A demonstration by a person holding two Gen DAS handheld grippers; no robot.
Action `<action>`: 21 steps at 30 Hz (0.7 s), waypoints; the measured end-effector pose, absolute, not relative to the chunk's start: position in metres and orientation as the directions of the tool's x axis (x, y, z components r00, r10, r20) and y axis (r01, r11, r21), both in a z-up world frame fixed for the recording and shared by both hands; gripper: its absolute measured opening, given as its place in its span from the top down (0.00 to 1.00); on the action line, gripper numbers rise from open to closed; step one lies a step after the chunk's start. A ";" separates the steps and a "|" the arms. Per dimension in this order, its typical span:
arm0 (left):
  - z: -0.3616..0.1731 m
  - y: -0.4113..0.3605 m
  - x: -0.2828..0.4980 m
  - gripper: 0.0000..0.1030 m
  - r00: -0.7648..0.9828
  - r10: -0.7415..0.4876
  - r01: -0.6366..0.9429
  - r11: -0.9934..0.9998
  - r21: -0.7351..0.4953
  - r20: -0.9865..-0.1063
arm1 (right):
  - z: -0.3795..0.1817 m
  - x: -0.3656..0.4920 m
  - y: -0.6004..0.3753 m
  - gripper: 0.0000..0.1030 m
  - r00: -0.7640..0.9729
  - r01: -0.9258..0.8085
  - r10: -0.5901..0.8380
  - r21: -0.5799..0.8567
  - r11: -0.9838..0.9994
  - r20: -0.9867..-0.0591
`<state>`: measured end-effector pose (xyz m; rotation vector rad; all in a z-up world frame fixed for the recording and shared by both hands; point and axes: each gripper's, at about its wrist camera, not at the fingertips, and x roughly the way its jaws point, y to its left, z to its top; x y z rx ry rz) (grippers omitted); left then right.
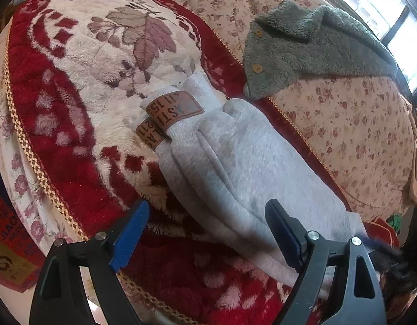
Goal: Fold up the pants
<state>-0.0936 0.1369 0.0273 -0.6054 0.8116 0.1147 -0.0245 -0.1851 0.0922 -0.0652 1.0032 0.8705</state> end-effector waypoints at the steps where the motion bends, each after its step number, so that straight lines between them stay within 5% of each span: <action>1: 0.026 0.137 -0.091 0.16 0.692 -0.132 -0.324 0.822 -0.468 -0.710 | 0.097 -0.017 -0.174 0.10 0.237 -0.683 0.615 0.321 0.656 -0.752; 16: 0.009 0.142 -0.065 0.15 0.648 -0.115 -0.374 0.813 -0.446 -0.753 | 0.054 0.097 0.029 0.09 0.096 -0.843 0.497 0.195 0.502 -0.862; 21: 0.002 0.144 -0.058 0.05 0.643 -0.133 -0.385 0.796 -0.468 -0.754 | 0.029 0.119 0.046 0.09 -0.008 -0.834 0.485 0.273 0.480 -0.875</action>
